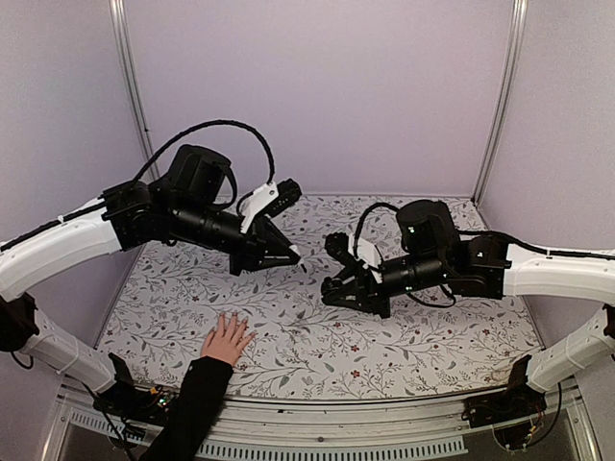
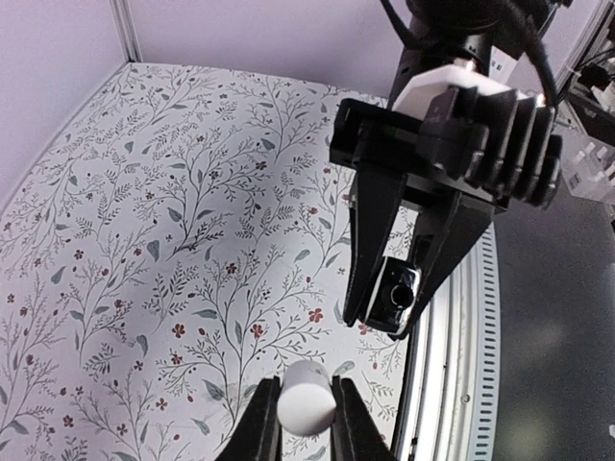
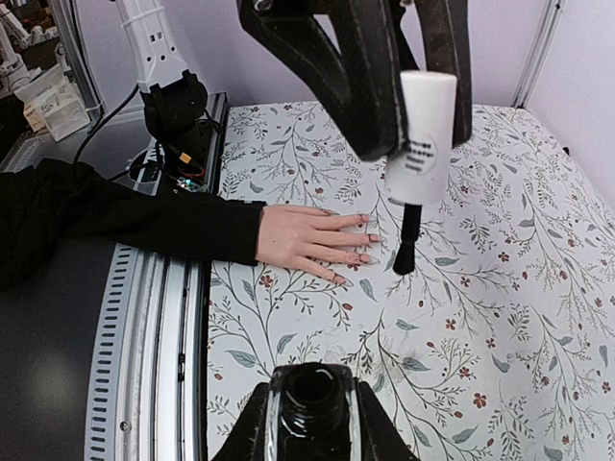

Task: Paint the nails
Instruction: Remove the nail polish.

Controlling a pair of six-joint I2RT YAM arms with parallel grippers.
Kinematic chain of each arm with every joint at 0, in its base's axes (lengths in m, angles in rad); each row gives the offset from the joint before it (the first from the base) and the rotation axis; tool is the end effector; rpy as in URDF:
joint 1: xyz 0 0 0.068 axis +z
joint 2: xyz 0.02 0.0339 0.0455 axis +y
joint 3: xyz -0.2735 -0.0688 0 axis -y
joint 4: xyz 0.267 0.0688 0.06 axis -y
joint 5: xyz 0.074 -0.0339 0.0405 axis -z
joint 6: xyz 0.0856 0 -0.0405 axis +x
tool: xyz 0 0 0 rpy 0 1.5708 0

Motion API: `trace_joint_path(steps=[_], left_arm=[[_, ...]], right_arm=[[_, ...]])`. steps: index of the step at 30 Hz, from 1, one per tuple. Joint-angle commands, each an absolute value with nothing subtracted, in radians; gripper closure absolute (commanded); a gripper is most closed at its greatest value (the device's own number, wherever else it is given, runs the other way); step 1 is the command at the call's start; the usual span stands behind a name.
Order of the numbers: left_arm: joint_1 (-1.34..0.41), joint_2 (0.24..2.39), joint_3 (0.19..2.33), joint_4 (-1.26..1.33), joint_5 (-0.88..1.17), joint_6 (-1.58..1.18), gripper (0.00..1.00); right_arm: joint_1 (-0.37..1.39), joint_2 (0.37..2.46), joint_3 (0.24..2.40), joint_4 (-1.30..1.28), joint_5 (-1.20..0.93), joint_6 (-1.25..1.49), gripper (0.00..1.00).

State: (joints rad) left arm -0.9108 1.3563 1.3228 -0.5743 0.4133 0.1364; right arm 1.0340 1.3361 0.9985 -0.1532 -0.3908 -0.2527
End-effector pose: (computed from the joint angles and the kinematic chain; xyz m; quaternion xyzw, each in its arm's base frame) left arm 0.1910 -0.3021 0.3447 0.5160 0.7037 -0.3395 0.3510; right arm 0.1577 0.3289 0.2755 -0.5846 0.6133 0.3460 0.4029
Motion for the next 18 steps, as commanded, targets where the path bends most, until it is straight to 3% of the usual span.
trace_joint_path(steps=[1, 11, 18], left_arm=[[-0.894, 1.317, 1.303, -0.562, 0.441, 0.100, 1.00], [-0.905, 1.261, 1.256, -0.456, 0.628, 0.089, 1.00], [-0.941, 1.291, 1.278, -0.432, 0.611, 0.094, 1.00]], right_arm=[[1.035, 1.318, 0.985, -0.118, -0.394, -0.236, 1.00], [1.037, 1.345, 1.005, -0.129, -0.447, -0.251, 1.00], [1.050, 1.366, 1.027, -0.146, -0.480, -0.266, 1.00]])
